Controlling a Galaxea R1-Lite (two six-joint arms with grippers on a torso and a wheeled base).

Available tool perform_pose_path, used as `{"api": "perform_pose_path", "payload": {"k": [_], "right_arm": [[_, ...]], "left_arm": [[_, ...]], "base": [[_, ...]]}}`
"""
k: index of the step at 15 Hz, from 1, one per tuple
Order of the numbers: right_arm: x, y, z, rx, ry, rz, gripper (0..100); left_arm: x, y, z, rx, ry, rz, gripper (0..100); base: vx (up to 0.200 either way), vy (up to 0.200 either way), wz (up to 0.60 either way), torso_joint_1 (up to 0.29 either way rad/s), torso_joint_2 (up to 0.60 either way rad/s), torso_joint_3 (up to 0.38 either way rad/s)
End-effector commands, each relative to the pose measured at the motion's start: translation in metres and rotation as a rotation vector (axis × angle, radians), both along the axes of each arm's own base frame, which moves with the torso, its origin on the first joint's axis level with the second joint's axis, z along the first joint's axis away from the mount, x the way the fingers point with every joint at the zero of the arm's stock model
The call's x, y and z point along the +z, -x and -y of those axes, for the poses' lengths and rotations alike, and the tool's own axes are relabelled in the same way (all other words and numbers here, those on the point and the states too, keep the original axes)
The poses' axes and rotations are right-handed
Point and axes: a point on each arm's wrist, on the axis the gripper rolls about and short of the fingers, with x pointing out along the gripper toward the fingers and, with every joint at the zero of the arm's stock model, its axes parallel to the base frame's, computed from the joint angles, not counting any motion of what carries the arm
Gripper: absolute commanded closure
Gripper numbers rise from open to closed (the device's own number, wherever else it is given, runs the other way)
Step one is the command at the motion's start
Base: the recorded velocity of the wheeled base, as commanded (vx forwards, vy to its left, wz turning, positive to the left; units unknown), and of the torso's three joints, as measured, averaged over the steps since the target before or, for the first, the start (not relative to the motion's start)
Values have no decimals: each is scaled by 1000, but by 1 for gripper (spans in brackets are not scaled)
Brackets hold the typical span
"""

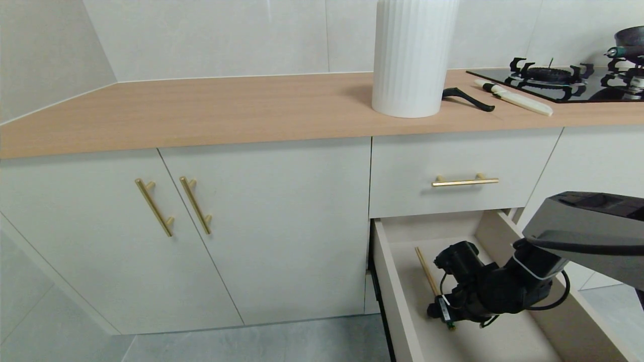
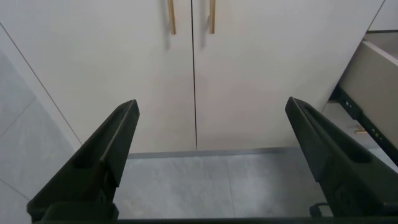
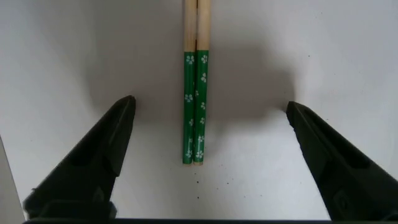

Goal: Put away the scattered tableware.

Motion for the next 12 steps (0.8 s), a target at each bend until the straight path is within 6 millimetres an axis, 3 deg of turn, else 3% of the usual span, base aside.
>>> {"api": "perform_pose_path", "payload": {"k": [1,2,3,4,5,7,9,12], "right_arm": [[13,2,1,1,-11,28,0],[15,3,1,1,-14,32,0],[47,10,4,6,-47,101,0],[58,12,5,4,-56,125,0],[82,19,13,-7,-79,184,0],[125,24,42,-67,-111,303,0],[151,26,74,-83,-108,382,0],[184,38,96,-106,-141,485,0]], "left_arm": [[0,0,0,0,0,-1,0],[0,0,0,1,0,-1,0],[0,0,0,1,0,-1,0],[0,0,0,1,0,-1,0],[0,0,0,1,0,-3,0],[0,0,0,1,0,-3,0],[0,0,0,1,0,-1,0],[0,0,0,1,0,-1,0]], "base": [[0,0,0,0,0,0],[0,0,0,0,0,0],[0,0,0,0,0,0],[0,0,0,0,0,0],[0,0,0,0,0,0],[0,0,0,0,0,0],[0,0,0,0,0,0],[0,0,0,0,0,0]]}}
